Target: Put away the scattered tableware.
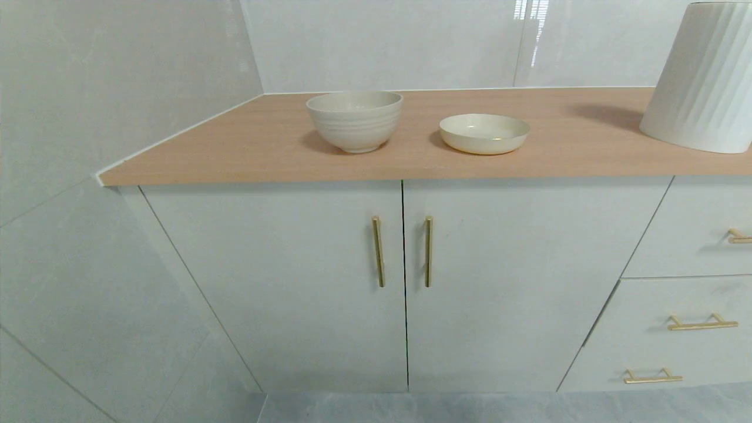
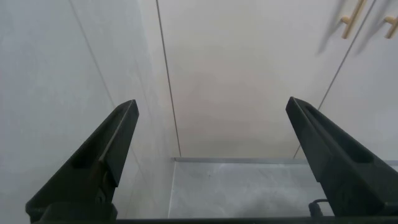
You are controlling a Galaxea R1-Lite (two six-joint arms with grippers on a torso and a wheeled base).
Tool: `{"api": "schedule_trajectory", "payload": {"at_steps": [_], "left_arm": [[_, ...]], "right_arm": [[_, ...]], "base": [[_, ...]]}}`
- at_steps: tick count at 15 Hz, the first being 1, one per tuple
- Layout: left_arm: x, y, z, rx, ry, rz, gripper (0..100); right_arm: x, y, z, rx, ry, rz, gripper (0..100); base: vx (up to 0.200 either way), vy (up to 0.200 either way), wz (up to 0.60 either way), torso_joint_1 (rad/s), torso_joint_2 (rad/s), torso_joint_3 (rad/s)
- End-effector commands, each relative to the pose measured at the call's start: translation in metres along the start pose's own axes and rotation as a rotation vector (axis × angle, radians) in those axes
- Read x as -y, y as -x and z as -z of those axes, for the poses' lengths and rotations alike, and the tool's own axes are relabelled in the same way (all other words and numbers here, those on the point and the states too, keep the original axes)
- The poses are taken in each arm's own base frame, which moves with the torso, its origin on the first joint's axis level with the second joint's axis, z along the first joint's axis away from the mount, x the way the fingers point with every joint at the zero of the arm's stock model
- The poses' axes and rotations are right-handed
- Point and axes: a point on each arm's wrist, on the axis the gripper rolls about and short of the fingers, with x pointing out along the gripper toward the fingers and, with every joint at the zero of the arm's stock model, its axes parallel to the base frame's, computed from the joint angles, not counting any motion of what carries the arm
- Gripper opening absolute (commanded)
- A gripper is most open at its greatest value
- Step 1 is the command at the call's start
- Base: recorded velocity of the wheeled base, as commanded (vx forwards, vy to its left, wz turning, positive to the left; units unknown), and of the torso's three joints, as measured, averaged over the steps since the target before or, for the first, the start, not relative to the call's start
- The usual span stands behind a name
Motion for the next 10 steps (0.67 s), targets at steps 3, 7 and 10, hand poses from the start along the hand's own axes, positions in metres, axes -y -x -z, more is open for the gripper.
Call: {"api": "schedule_trajectory", "payload": {"at_steps": [3,7,10], "left_arm": [[0.0,0.0,0.0,0.0,0.0,0.001,100],[0.0,0.0,0.0,0.001,0.002,0.001,100],[0.0,0.0,0.0,0.001,0.002,0.001,100]], "right_arm": [[-0.01,-0.061,-0.069,-0.287,-0.052,-0.346,100],[-0.034,-0.161,-0.075,-0.555,-0.11,-0.655,100],[-0.081,-0.233,-0.054,-0.541,-0.068,-0.751,100]], "base": [[0.0,0.0,0.0,0.0,0.0,0.0],[0.0,0.0,0.0,0.0,0.0,0.0],[0.0,0.0,0.0,0.0,0.0,0.0]]}}
